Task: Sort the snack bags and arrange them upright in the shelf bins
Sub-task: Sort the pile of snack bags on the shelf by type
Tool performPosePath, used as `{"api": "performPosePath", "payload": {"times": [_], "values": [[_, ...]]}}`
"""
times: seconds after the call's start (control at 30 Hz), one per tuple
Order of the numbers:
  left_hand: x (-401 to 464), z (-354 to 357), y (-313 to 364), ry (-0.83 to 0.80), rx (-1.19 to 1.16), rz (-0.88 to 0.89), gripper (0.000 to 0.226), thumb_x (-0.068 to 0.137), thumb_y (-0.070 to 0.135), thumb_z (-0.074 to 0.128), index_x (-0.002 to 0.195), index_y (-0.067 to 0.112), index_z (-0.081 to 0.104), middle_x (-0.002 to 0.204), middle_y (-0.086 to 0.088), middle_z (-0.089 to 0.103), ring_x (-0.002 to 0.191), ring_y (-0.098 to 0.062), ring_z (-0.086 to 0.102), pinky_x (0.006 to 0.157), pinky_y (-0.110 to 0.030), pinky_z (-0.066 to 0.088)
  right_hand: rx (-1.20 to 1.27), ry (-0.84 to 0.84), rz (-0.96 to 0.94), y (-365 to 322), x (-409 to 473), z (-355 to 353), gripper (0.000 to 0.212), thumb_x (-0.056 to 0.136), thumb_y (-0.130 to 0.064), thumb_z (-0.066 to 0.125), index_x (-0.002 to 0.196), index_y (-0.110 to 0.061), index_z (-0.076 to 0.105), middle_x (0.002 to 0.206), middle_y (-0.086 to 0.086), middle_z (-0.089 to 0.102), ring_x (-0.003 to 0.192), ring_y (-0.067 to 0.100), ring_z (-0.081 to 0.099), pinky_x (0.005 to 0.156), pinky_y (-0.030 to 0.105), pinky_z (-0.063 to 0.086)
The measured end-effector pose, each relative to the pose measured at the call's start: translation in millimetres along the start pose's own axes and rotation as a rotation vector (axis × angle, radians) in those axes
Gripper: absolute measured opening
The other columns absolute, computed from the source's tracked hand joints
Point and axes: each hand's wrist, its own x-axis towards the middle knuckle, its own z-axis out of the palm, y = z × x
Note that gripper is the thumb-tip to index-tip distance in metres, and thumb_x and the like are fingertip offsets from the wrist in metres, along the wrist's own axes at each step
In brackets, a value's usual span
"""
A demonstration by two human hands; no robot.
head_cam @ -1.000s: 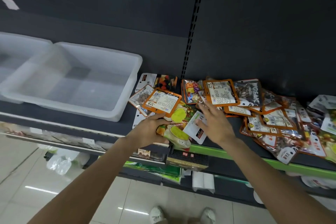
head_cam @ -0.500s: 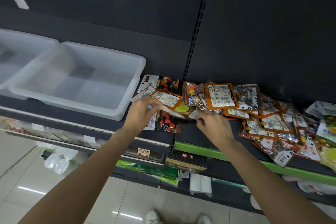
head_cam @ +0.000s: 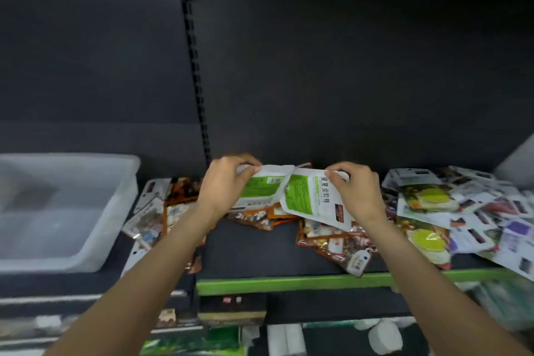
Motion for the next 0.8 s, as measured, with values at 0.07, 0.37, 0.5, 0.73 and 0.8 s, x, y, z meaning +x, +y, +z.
{"api": "performPosePath", "payload": {"times": [0.07,0.37,0.5,0.73,0.8], "values": [[15,31,30,-0.042,-0.006,0.036,0.011,0.09,0.018,0.062,0.09,0.017,0.072,0.089,0.013,0.067,0.09,-0.007,0.062,0.08,-0.02,0.043,-0.018,0.044,0.032,31,4,-32,0.011,0.09,-0.023,0.062,0.089,-0.021,0.073,0.09,-0.004,0.072,0.086,0.014,0.065,0.074,0.032,0.05],[83,221,173,-0.12,-0.06,-0.014,0.013,0.09,0.018,0.06,0.087,0.021,0.073,0.098,0.003,0.072,0.094,-0.015,0.065,0.083,-0.03,0.049,-0.07,0.212,0.173,192,40,-177,0.016,0.093,-0.017,0.057,0.095,-0.013,0.073,0.096,0.003,0.072,0.087,0.023,0.066,0.077,0.032,0.05],[116,283,221,0.011,-0.004,-0.062,0.016,0.092,0.018,0.058,0.088,0.021,0.073,0.098,-0.003,0.073,0.092,-0.025,0.066,0.078,-0.036,0.052,-0.094,0.382,0.201,237,67,-221,0.019,0.094,-0.014,0.054,0.097,-0.013,0.072,0.091,0.011,0.073,0.076,0.029,0.065,0.068,0.033,0.05],[106,368,221,-0.382,0.345,0.001,0.018,0.096,0.019,0.047,0.104,0.018,0.064,0.114,-0.008,0.061,0.099,-0.03,0.061,0.079,-0.033,0.046,-0.504,-0.141,0.139,303,78,-203,0.026,0.095,-0.026,0.051,0.114,-0.018,0.065,0.103,0.008,0.066,0.09,0.027,0.064,0.069,0.032,0.048],[88,388,199,-0.589,0.433,-0.038,0.017,0.092,0.015,0.052,0.106,0.017,0.061,0.121,-0.006,0.055,0.106,-0.027,0.058,0.086,-0.031,0.047,-0.443,-0.432,0.185,321,68,-188,0.041,0.096,-0.038,0.048,0.132,-0.019,0.052,0.13,0.006,0.053,0.115,0.024,0.055,0.089,0.036,0.048]]}}
